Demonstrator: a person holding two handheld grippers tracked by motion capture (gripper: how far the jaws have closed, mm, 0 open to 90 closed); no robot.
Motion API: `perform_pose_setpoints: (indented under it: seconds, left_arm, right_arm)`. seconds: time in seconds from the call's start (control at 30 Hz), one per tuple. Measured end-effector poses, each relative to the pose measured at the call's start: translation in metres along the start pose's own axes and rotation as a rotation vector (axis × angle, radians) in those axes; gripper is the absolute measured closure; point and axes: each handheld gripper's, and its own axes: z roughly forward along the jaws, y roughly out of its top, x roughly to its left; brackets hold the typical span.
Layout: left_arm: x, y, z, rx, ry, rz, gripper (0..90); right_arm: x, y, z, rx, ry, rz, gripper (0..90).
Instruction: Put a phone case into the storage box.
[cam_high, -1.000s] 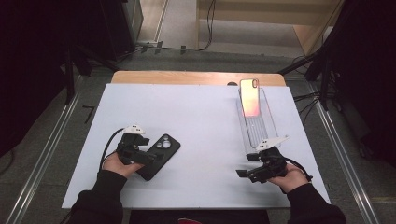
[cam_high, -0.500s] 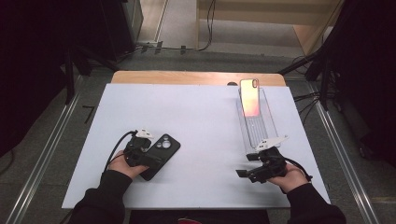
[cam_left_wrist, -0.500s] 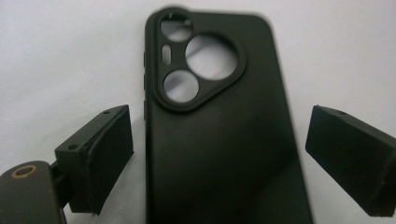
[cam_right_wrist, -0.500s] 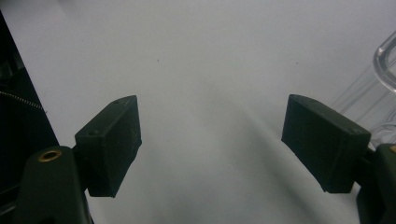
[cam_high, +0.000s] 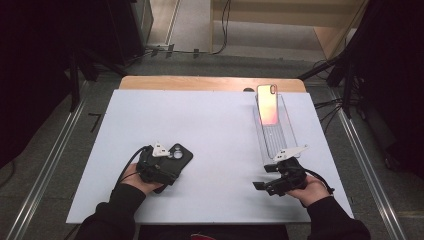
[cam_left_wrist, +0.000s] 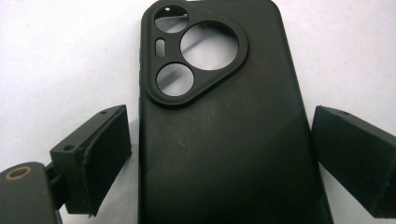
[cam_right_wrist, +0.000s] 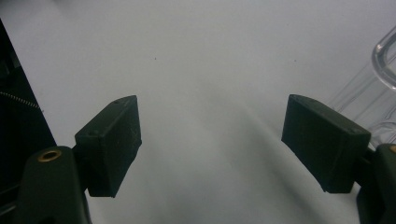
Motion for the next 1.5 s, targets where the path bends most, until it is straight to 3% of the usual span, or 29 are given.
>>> perform_pose_setpoints:
  seconds: [0.13,0.37,0.5,0.83,1.03,1.3,1.5]
  left_arm:
    - [0.001,0.001,-0.002,0.005,0.008,-0.018,11.9]
    - [0.001,0.006,-0.002,0.033,0.012,-0.03,13.4]
    - [0.005,0.008,-0.005,0.034,-0.019,-0.064,14.3]
    - [0.007,0.022,-0.033,-0.109,-0.098,-0.117,14.5]
    - [0.002,0.03,-0.044,-0.156,-0.133,-0.128,14.4]
    - [-0.01,0.045,-0.048,-0.232,-0.165,-0.15,14.4]
    - [-0.019,0.056,-0.045,-0.28,-0.173,-0.165,14.4]
  right_arm:
    - [0.0,0.0,0.0,0.001,0.001,-0.001,18.0]
    - [0.0,0.0,0.0,-0.004,0.002,-0.004,18.0]
    - [0.002,0.0,-0.001,-0.043,-0.005,-0.036,18.0]
    - [0.001,0.0,-0.002,-0.062,0.001,-0.035,17.9]
    - [0.0,0.002,-0.003,-0.065,0.005,-0.016,17.9]
    - [0.004,0.009,-0.01,-0.11,0.001,-0.02,17.9]
    - [0.005,0.018,-0.017,-0.153,0.022,0.024,17.9]
